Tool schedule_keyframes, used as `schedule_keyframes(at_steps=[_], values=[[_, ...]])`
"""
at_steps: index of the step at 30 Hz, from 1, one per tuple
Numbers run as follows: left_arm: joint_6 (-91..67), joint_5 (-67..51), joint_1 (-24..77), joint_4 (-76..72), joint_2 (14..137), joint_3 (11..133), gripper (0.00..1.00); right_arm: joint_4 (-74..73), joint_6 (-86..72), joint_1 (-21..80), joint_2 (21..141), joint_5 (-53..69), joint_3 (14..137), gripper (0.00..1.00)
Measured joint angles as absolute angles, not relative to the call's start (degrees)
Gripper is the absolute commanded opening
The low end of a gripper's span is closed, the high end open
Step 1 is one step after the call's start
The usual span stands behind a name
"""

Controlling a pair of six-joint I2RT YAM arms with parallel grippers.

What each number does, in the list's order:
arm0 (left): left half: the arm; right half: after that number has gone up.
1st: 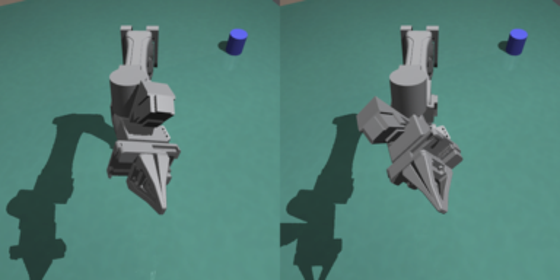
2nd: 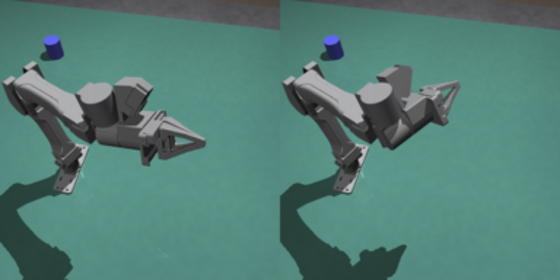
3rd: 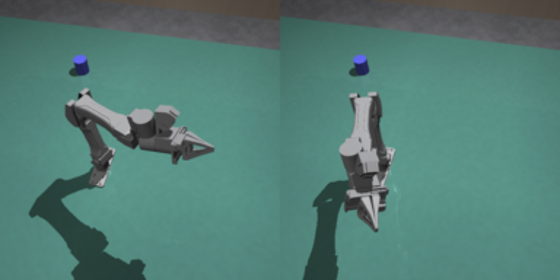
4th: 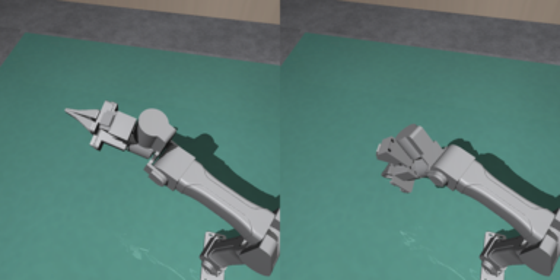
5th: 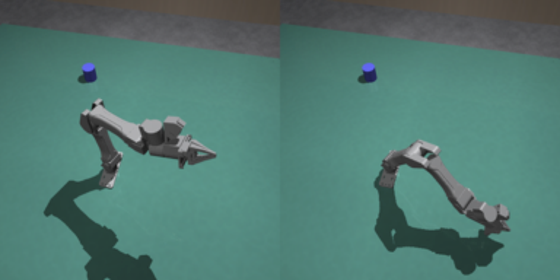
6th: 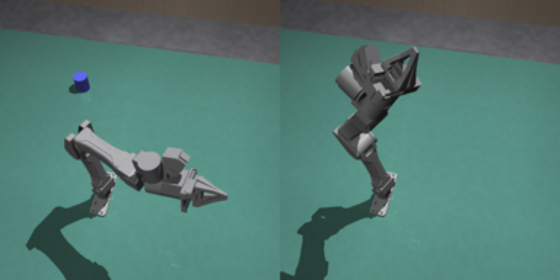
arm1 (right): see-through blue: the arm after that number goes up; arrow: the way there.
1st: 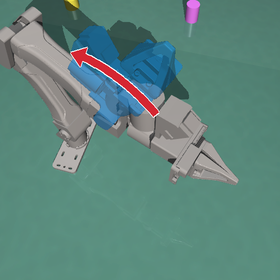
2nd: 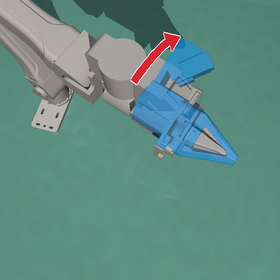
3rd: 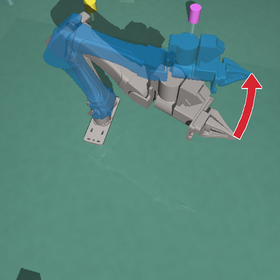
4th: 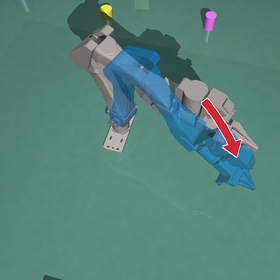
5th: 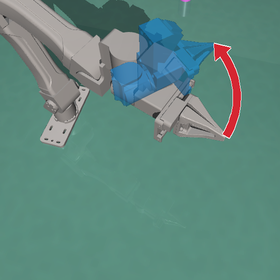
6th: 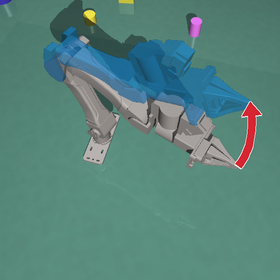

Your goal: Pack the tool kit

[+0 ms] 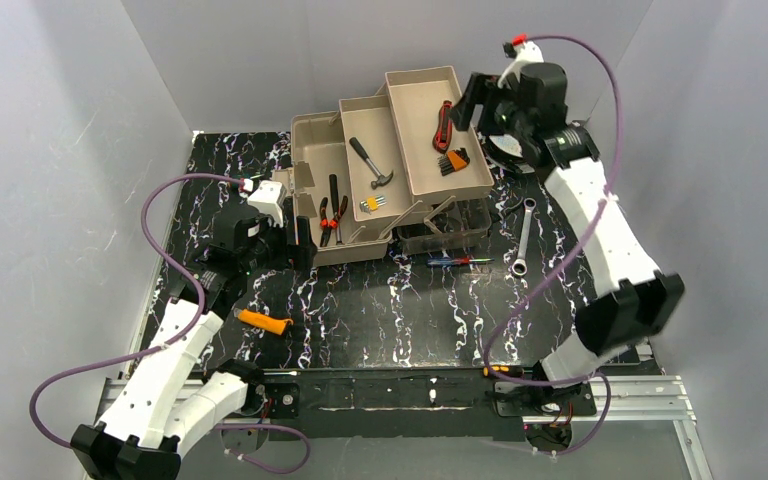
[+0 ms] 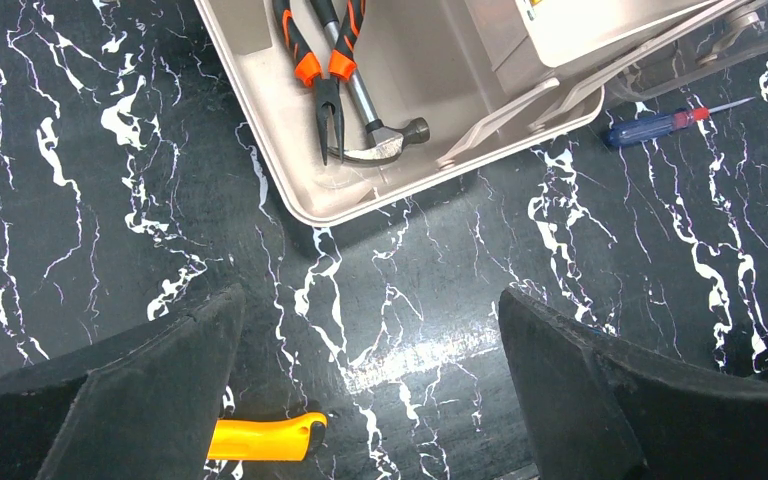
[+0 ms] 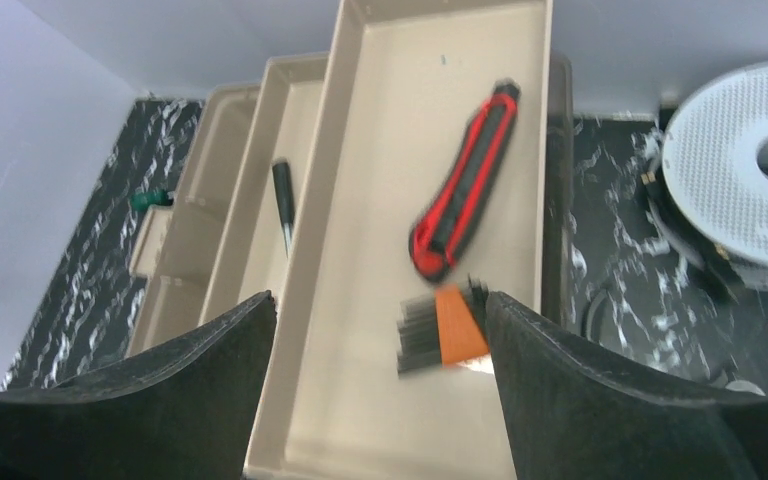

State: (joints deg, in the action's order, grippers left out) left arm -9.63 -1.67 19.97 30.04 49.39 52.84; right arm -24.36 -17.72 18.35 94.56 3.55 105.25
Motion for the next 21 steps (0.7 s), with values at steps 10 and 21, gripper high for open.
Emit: schedule_keyframes(at_steps=[10,21], values=[[-9.65,-2.39,19.81,30.02,49.34,52.84,0.99,-17.72,-19.57,18.35,65.3,-3.97,68.58,0.82],[-9.63,-2.44,19.59,29.98,52.73,52.84,1.0,-23.31,-37.01,17.98,48.95,-30.06,44.73,0.82]])
